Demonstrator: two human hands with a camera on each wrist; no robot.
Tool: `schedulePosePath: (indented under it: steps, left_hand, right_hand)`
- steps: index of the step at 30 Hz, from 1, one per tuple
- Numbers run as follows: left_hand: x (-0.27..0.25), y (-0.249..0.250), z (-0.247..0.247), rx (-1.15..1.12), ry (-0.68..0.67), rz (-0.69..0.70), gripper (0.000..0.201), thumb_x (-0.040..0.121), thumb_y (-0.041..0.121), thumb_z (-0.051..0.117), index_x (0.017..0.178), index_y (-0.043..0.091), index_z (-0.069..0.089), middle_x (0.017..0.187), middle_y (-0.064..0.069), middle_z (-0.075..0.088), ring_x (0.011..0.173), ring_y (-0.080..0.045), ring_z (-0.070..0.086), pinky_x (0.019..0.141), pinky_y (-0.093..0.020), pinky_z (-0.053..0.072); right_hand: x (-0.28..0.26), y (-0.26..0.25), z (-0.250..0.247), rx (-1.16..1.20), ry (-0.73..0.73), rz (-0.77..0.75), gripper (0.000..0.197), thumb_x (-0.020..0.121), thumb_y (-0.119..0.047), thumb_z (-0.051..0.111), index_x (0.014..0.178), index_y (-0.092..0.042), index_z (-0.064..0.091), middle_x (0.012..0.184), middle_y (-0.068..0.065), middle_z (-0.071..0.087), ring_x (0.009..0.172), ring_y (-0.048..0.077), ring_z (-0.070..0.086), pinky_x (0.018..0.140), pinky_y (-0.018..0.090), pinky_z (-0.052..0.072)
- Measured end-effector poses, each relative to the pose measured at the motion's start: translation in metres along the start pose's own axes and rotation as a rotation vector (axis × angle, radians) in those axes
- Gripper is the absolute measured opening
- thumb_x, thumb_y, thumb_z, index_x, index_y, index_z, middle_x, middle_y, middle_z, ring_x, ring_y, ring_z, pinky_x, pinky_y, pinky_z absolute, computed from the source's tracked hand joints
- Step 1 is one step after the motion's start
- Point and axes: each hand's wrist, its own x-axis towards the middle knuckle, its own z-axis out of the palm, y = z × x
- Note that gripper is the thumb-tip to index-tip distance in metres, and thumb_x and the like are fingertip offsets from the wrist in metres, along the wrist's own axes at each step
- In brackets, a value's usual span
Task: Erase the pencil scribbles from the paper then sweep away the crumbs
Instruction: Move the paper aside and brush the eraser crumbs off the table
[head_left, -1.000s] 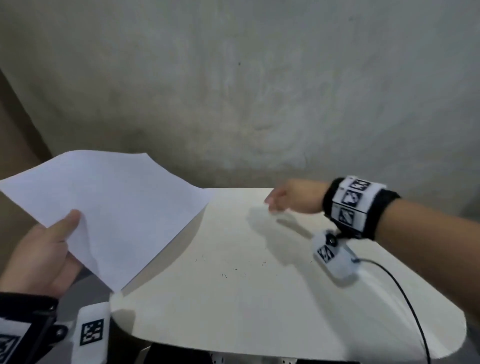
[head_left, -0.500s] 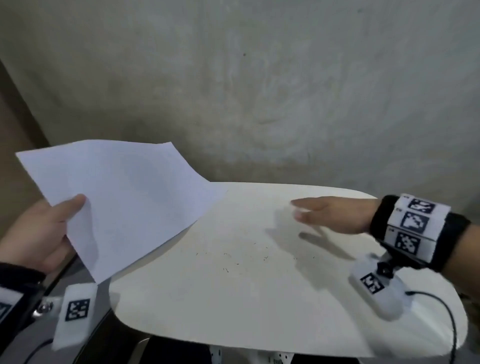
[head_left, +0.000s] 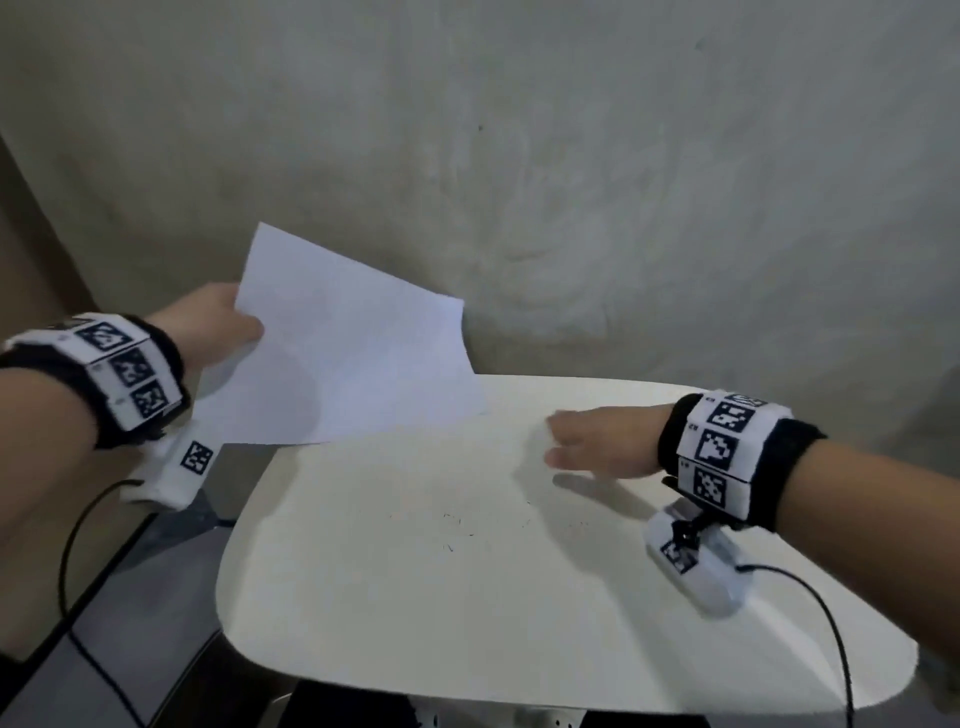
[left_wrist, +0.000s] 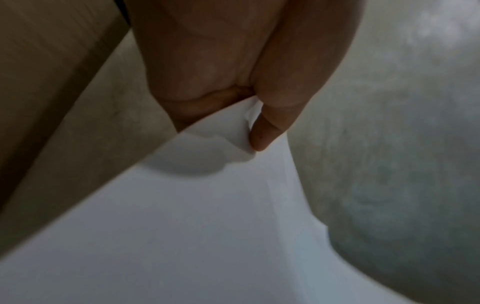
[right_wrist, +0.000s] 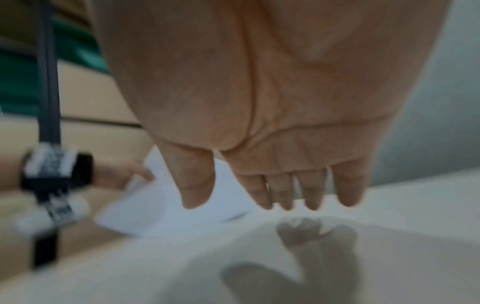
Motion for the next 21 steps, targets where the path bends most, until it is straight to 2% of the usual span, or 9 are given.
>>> schedulePosePath:
  steps: [3,5,7,9,11,13,15,17,21]
  left_hand:
    - [0.011,0.006,0.006,0.127,0.026,0.011,0.025,0.087,-0.003,0.048,0.106,0.001,0.063,0.105,-0.02,0.065,0.094,-0.035,0.059,0.077,-0.033,0.041]
    - [0.016,0.012,0.007,0.106,0.022,0.004,0.023,0.087,-0.003,0.048,0.103,0.002,0.064,0.1,-0.019,0.066,0.089,-0.034,0.059,0.074,-0.034,0.042]
    - [0.02,0.019,0.012,0.097,0.0,0.006,0.019,0.088,0.0,0.051,0.103,0.005,0.063,0.102,-0.018,0.066,0.09,-0.033,0.06,0.076,-0.034,0.044]
    - [0.021,0.029,0.021,0.115,-0.04,0.027,0.022,0.089,0.003,0.053,0.109,0.005,0.062,0.107,-0.016,0.066,0.095,-0.033,0.06,0.082,-0.035,0.045]
    - [0.021,0.039,0.033,0.137,-0.097,0.044,0.029,0.09,0.003,0.053,0.117,0.006,0.061,0.111,-0.015,0.065,0.097,-0.03,0.059,0.085,-0.034,0.045]
    - [0.019,0.051,0.047,0.205,-0.163,0.075,0.033,0.091,0.005,0.052,0.123,0.008,0.058,0.114,-0.012,0.063,0.101,-0.029,0.058,0.087,-0.032,0.044]
    - [0.016,0.066,0.065,0.287,-0.2,0.124,0.036,0.092,0.009,0.051,0.128,0.008,0.056,0.124,-0.013,0.06,0.112,-0.032,0.056,0.091,-0.033,0.042]
    - [0.012,0.078,0.078,0.346,-0.216,0.154,0.039,0.094,0.011,0.05,0.133,0.007,0.052,0.133,-0.016,0.056,0.119,-0.033,0.053,0.094,-0.033,0.039]
    - [0.006,0.092,0.093,0.396,-0.246,0.182,0.037,0.099,0.016,0.043,0.132,0.002,0.051,0.133,-0.02,0.055,0.113,-0.033,0.053,0.092,-0.033,0.038]
  right_hand:
    - [0.001,0.004,0.024,-0.121,-0.027,0.238,0.082,0.094,-0.06,0.032,0.154,-0.012,0.004,0.162,0.006,-0.001,0.149,0.028,0.007,0.118,0.044,0.01]
    - [-0.004,-0.011,0.034,-0.106,-0.135,0.074,0.083,0.093,-0.065,0.027,0.153,-0.022,-0.01,0.159,-0.005,-0.019,0.148,0.021,-0.012,0.12,0.045,-0.001]
    - [-0.013,-0.024,0.029,-0.03,-0.239,-0.152,0.075,0.096,-0.061,0.027,0.153,-0.028,-0.007,0.158,-0.014,-0.016,0.147,0.01,-0.012,0.121,0.042,-0.002]
    - [-0.018,-0.018,0.017,0.146,-0.206,-0.223,0.068,0.099,-0.052,0.031,0.154,-0.023,0.003,0.16,-0.014,-0.003,0.148,0.005,0.001,0.122,0.033,0.002]
    - [-0.021,0.004,0.01,0.122,-0.074,-0.089,0.066,0.099,-0.051,0.032,0.152,-0.014,0.019,0.16,-0.003,0.016,0.146,0.013,0.019,0.12,0.034,0.013]
    - [-0.027,0.025,0.015,-0.085,-0.07,0.143,0.076,0.094,-0.062,0.03,0.146,-0.007,0.026,0.156,0.01,0.024,0.142,0.022,0.029,0.116,0.04,0.022]
    - [-0.037,0.028,0.031,-0.173,-0.169,0.297,0.096,0.087,-0.074,0.025,0.152,-0.007,0.003,0.161,0.012,-0.001,0.149,0.024,0.009,0.119,0.043,0.013]
    - [-0.047,0.002,0.044,-0.155,-0.214,0.162,0.1,0.086,-0.076,0.022,0.151,-0.01,-0.016,0.158,0.009,-0.023,0.148,0.021,-0.012,0.121,0.043,0.003]
    - [-0.054,-0.039,0.041,0.084,-0.222,-0.16,0.083,0.095,-0.062,0.025,0.152,-0.015,-0.014,0.159,-0.004,-0.019,0.147,0.008,-0.01,0.121,0.031,0.001]
